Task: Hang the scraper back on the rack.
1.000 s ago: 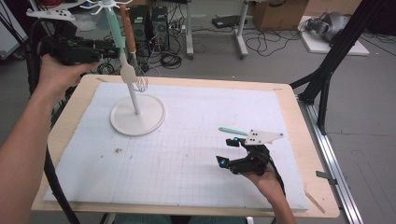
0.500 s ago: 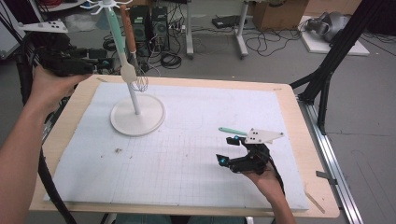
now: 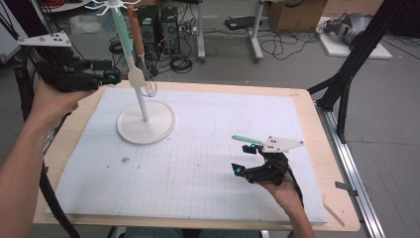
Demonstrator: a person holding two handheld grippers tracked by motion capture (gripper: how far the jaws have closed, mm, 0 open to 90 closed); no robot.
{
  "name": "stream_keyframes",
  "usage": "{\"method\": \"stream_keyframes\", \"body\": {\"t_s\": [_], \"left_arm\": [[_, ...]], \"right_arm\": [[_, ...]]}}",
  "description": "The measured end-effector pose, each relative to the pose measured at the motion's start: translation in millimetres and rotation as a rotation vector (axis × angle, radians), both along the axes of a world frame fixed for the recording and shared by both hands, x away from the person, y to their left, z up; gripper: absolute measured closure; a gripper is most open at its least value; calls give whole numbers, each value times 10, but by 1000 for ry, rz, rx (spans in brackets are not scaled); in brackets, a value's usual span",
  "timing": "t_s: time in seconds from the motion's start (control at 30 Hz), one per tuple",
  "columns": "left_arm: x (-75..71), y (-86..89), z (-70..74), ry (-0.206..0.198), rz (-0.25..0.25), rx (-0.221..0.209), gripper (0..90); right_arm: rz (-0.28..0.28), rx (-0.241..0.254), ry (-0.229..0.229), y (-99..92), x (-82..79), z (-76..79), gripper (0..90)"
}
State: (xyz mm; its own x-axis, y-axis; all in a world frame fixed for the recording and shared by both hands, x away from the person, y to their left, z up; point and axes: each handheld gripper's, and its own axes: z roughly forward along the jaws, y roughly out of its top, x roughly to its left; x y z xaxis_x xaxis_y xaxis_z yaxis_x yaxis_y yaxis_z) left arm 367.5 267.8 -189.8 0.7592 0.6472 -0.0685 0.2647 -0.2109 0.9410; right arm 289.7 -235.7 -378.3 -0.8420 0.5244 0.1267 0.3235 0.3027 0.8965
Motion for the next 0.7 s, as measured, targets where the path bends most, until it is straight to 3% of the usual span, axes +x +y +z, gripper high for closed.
{"method": "stream_keyframes", "body": {"t_s": [0.4, 0.6, 0.7], "left_arm": [[-19, 14, -43, 3, -16, -9, 347], [32, 67, 34, 0, -19, -32, 418], [43, 97, 69, -7, -23, -41, 502]], "right_arm": [[10, -5, -1, 18, 5, -10, 212], [7, -3, 4, 10, 10, -15, 212], [5, -4, 6, 2, 11, -19, 212]]}}
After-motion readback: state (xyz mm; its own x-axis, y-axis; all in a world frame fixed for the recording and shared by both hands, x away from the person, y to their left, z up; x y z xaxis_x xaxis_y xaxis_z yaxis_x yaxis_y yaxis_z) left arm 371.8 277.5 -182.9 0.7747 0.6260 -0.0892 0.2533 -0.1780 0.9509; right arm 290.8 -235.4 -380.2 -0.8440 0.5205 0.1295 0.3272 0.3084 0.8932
